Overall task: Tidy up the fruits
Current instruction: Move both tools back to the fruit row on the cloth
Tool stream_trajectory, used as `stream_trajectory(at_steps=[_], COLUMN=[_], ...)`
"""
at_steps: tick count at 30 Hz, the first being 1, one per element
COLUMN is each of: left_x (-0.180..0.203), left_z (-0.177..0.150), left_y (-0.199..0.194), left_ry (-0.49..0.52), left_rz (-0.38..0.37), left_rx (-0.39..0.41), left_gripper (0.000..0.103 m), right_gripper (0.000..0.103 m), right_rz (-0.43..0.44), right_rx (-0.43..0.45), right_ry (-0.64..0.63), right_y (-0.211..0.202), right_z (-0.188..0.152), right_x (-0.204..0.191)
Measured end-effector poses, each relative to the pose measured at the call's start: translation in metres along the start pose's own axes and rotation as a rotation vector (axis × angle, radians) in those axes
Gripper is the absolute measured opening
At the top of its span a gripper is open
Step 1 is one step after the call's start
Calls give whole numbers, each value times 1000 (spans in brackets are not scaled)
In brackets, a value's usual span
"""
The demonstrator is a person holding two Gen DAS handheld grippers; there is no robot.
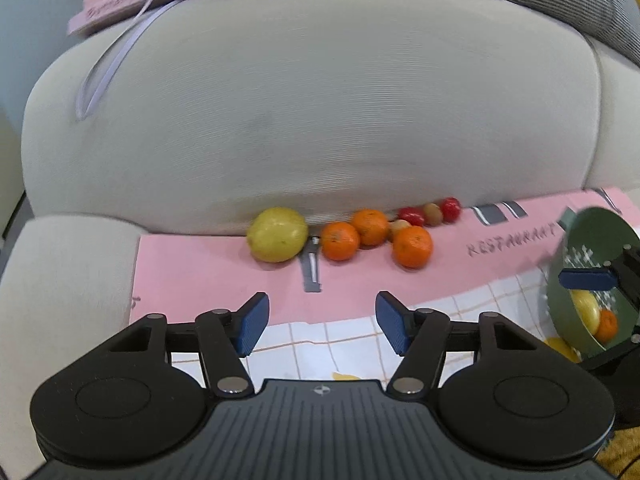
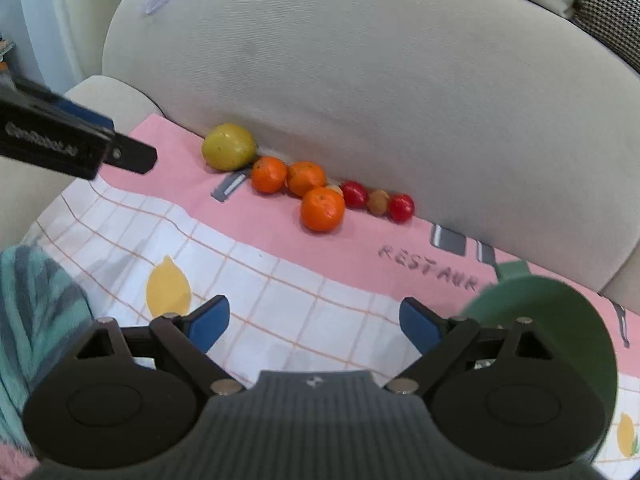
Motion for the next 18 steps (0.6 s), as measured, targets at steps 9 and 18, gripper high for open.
stream_trajectory(at_steps=[9, 18], left_x=[-22, -42], left_z=[-5, 9], left_y=[37, 73], left_ry=[-80, -116], left_rz=[-49, -47], left_rx=[8, 49], left_gripper=[71, 72], right_gripper=[72, 64], right_rz=[-11, -19], right_rx=[37, 32], right_ry=[-12, -49], right_y=[32, 74], right_z=[21, 34], right_x=[-3, 2])
Point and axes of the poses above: each gripper's, at about its wrist camera, not at the fingertips, and y roughly the way its jaws point, x to its right, z to its top, the point moved 9 cm from there along y, roughly the way its jaws point, and after that the axes turned 13 degrees about -y, right-handed, at the moved point
